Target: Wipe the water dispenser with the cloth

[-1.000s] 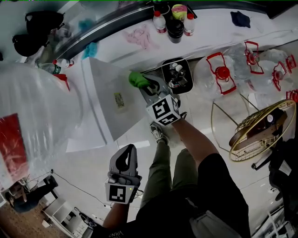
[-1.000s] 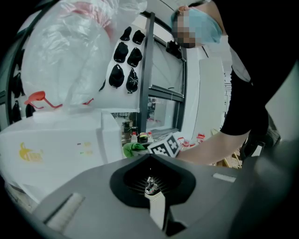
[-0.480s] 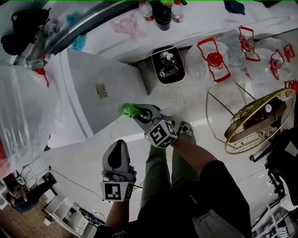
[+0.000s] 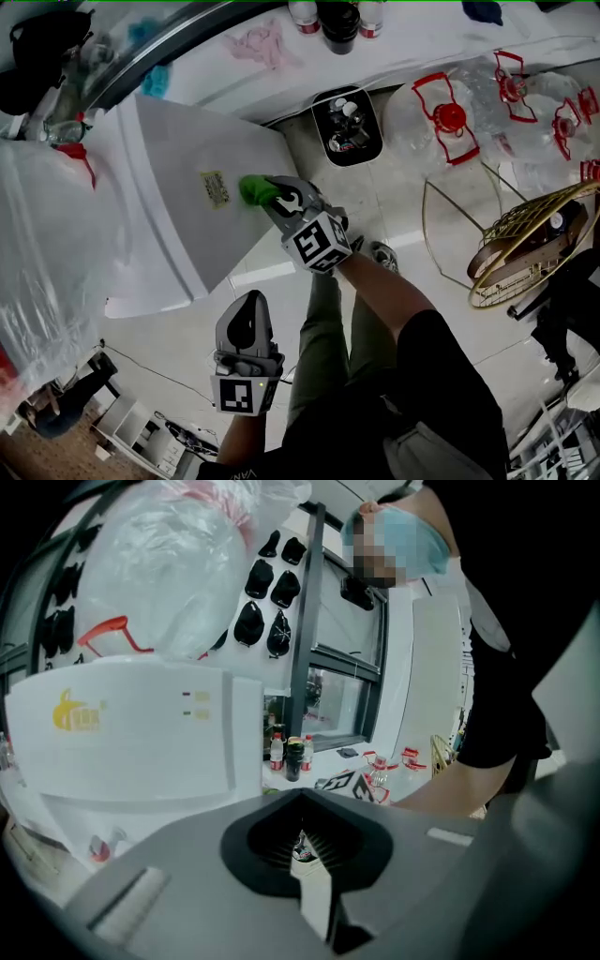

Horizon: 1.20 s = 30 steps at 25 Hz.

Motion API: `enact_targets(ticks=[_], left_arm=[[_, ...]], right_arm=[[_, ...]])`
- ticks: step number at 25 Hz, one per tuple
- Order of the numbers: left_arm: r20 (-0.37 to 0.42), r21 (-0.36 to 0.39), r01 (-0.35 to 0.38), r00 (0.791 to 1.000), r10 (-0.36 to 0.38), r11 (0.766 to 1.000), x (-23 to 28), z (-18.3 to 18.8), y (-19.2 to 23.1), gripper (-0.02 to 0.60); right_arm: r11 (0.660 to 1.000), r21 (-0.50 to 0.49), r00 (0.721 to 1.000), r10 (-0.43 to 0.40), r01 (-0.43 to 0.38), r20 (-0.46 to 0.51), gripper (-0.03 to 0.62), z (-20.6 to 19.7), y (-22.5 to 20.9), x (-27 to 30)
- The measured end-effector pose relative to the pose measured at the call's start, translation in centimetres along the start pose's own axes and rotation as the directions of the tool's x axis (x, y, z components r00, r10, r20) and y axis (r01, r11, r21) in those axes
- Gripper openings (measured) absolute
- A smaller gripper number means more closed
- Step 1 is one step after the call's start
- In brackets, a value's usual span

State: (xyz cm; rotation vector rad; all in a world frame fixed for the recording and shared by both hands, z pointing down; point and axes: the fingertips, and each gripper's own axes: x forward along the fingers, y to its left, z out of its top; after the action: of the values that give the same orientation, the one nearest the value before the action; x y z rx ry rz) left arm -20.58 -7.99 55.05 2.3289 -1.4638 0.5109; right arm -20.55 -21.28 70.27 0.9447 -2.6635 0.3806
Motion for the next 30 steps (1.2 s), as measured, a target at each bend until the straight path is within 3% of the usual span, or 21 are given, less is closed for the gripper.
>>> enact_targets(ticks=[10, 18, 23, 30], left_arm=[[-0.030, -0.012, 0.050, 0.998, -0.050, 0.999, 1.1, -1.5, 1.2, 0.002], [-0.045, -0.010, 0.036, 0.998, -0.037, 0.999, 0.7, -1.1, 1.9, 0.002], [-0.024, 0.001, 0.011, 1.000, -0.011, 1.000, 0.6, -0.4, 1.4, 0.002], [0.034, 0.002, -0.032, 0.999, 0.032, 0.999, 0.6, 2.5, -0.1, 0.002]], right_arm=[[0.992, -0.025, 0.991, -0.124, 0.125, 0.043, 0.097, 3.6, -7.9, 7.6], [0.982, -0.017, 0.982, -0.187, 0.187, -0.007, 0.097, 5.4, -11.9, 10.8], [0.986, -0.024, 0.986, -0.168, 0.167, -0.005, 0.097, 6.1, -11.2, 8.0], [0.991, -0.032, 0.992, -0.128, 0.127, -0.020, 0.097, 6.3, -8.5, -1.0]])
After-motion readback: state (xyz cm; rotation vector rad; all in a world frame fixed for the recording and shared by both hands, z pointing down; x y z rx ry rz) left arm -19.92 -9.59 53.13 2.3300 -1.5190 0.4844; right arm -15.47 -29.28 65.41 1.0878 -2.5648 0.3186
